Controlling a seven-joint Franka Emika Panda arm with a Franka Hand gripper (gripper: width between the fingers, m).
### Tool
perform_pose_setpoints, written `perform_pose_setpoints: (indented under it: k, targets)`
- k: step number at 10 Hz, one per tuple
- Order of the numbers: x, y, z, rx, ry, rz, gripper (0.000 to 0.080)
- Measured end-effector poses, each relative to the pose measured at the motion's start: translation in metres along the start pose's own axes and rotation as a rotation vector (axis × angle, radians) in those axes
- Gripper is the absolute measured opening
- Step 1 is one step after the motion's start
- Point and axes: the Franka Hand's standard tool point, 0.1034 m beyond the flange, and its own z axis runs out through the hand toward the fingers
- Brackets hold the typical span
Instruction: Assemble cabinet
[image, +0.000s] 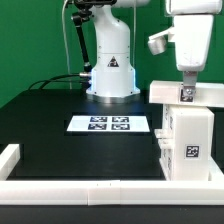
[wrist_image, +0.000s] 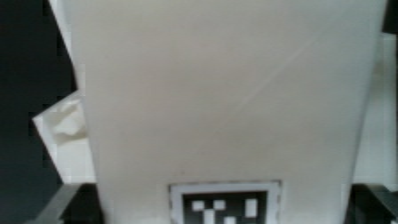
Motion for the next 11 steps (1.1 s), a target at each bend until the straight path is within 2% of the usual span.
perform_pose_setpoints:
  k: [5, 11]
  targets:
    - [0.0015, -0.0014, 0.0002, 0.003, 0.000, 0.537, 0.0560]
    - [0.0019, -0.0015, 0.0003, 0.003, 0.000, 0.907, 0.0560]
